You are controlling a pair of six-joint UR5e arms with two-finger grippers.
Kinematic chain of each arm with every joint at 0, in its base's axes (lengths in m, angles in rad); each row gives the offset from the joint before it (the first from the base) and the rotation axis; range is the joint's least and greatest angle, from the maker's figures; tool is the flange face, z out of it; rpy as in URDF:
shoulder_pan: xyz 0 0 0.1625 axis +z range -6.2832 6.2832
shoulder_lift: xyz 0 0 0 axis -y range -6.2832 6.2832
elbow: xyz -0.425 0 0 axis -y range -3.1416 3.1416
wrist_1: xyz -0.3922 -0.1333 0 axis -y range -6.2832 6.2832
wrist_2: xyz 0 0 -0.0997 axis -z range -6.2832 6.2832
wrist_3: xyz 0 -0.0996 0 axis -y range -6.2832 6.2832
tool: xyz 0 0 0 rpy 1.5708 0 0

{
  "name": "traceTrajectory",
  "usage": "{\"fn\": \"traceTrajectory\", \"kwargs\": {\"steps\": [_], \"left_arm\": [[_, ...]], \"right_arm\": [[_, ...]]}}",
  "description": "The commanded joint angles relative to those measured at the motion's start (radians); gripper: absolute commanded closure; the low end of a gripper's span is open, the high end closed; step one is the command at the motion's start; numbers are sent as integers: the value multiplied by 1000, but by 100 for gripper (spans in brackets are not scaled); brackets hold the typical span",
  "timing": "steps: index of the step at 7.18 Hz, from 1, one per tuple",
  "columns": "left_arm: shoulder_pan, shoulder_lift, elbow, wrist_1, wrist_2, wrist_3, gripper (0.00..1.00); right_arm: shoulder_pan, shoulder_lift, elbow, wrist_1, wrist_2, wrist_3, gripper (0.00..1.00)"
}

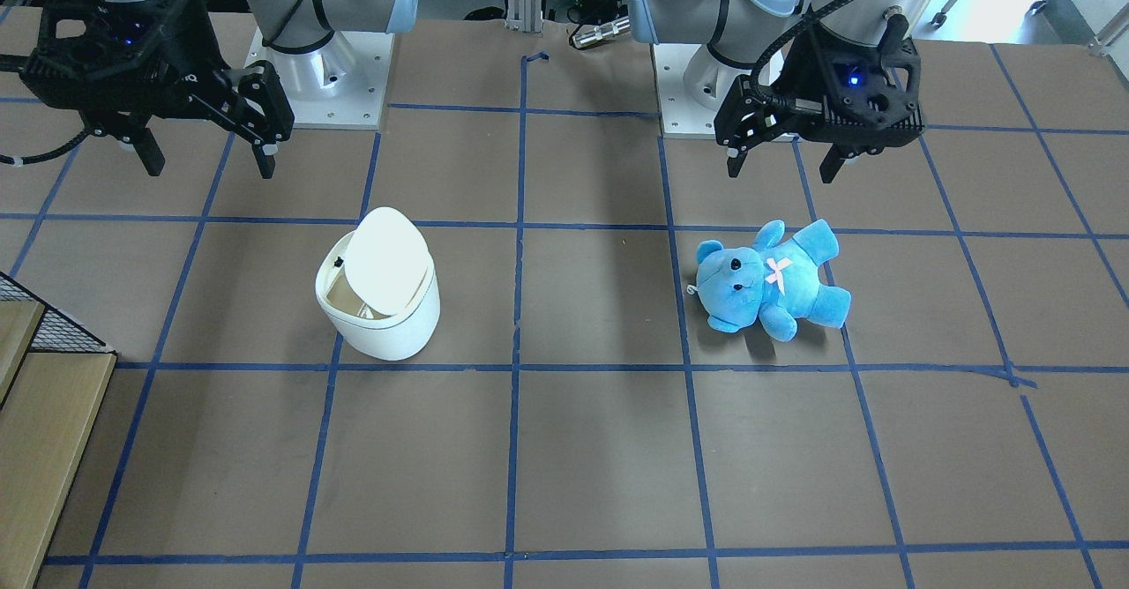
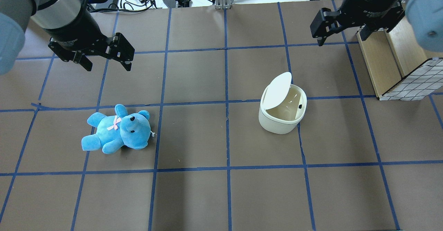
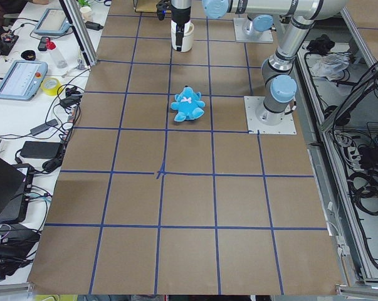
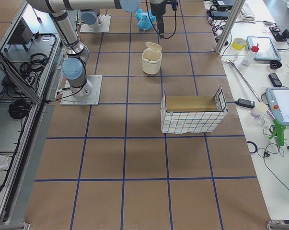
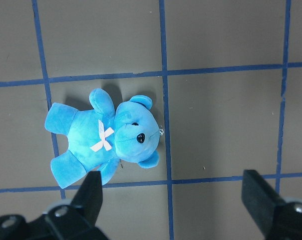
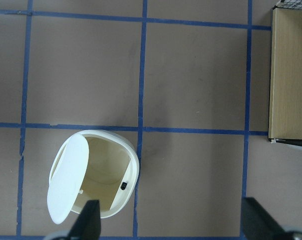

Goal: Open trash can with right arm

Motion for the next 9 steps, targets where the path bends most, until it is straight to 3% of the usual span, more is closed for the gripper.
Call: {"fn": "traceTrajectory", "kwargs": {"steps": [1, 5, 9], "left_arm": [[0, 0, 0, 0, 0, 0, 0], [0, 0, 0, 0, 0, 0, 0], [0, 0, 0, 0, 0, 0, 0]], "right_arm": [[1, -1, -19, 65, -11, -2, 0], [1, 1, -18, 66, -9, 0, 0], [4, -1, -16, 74, 60, 6, 0]]}}
